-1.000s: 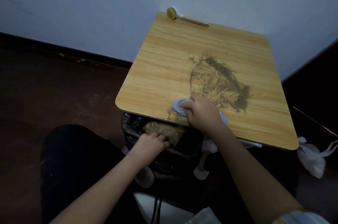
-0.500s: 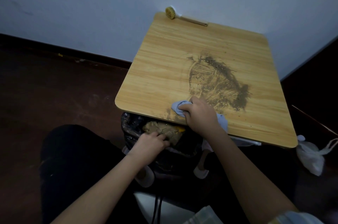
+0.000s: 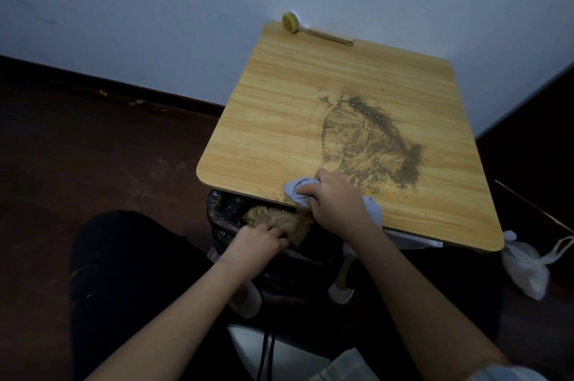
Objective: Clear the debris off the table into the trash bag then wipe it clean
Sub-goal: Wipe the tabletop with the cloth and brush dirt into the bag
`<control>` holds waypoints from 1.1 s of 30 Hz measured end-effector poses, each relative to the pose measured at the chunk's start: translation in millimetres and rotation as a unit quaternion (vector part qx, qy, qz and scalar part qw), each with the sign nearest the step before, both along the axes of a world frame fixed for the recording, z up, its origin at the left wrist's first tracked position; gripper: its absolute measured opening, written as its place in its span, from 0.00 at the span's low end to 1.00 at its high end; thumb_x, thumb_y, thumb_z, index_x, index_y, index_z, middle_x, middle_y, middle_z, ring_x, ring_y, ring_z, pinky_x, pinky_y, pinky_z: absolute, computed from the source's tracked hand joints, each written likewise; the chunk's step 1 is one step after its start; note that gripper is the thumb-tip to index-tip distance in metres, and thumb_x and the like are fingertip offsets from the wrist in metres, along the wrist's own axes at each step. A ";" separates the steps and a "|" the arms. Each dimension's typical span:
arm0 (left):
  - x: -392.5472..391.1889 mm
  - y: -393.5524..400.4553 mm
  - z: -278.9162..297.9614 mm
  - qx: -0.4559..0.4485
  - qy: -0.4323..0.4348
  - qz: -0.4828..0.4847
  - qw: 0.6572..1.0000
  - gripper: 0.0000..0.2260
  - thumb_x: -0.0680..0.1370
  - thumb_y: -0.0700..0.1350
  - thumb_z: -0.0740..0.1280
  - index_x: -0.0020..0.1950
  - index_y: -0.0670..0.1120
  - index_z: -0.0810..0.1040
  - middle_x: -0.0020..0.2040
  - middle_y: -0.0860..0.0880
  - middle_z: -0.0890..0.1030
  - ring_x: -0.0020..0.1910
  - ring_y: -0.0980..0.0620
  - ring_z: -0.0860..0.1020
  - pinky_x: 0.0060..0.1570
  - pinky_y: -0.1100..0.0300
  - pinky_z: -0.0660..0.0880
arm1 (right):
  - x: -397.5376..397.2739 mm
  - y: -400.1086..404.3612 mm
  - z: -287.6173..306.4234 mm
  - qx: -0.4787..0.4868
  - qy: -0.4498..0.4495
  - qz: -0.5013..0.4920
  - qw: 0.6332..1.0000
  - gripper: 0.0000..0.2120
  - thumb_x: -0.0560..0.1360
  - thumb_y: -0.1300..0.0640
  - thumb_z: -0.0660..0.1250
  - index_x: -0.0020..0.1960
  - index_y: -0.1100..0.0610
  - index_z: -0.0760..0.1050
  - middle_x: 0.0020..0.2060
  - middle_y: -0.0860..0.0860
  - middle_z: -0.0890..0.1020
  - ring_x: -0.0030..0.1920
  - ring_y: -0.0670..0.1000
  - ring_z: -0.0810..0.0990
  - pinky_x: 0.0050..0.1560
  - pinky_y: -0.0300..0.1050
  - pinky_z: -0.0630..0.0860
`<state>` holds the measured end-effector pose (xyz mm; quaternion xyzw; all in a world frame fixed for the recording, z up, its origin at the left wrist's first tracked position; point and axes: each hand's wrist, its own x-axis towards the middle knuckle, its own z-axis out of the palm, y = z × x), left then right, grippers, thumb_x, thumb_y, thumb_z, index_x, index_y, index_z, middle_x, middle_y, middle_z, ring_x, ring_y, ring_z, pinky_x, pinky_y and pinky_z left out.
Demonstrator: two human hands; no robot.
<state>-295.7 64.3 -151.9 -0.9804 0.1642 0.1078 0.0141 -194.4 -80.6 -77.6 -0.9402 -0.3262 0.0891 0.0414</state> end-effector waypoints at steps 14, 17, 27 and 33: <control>-2.3 1.7 14.9 0.004 0.006 -0.035 0.999 0.09 0.70 0.46 0.72 0.49 0.54 0.81 0.45 0.52 0.80 0.43 0.50 0.80 0.30 0.62 0.72 | 33.4 20.2 3.8 0.041 -0.018 -0.055 0.997 0.15 0.81 0.61 0.58 0.62 0.50 0.78 0.50 0.55 0.73 0.50 0.58 0.71 0.40 0.46 0.62; -3.9 2.2 5.7 0.000 0.019 -0.011 1.000 0.13 0.78 0.42 0.62 0.60 0.51 0.76 0.56 0.48 0.77 0.54 0.45 0.76 0.39 0.56 0.72 | 38.4 30.7 1.8 0.000 -0.021 -0.059 0.998 0.15 0.79 0.63 0.58 0.61 0.51 0.77 0.50 0.54 0.71 0.51 0.58 0.70 0.41 0.48 0.65; -3.6 6.2 -3.1 -0.031 0.007 0.005 0.999 0.13 0.78 0.42 0.60 0.61 0.52 0.75 0.58 0.50 0.76 0.56 0.46 0.76 0.42 0.56 0.74 | 25.1 32.1 -1.6 -0.040 -0.024 0.027 0.999 0.14 0.77 0.66 0.58 0.52 0.50 0.77 0.44 0.51 0.66 0.42 0.53 0.62 0.34 0.43 0.56; 0.5 4.9 -1.4 -0.020 0.022 0.013 0.999 0.15 0.79 0.42 0.58 0.65 0.52 0.72 0.60 0.49 0.73 0.59 0.45 0.73 0.44 0.54 0.72 | 15.8 26.9 -2.0 -0.053 -0.017 0.085 0.995 0.14 0.81 0.60 0.58 0.59 0.47 0.77 0.52 0.52 0.73 0.46 0.54 0.67 0.39 0.43 0.60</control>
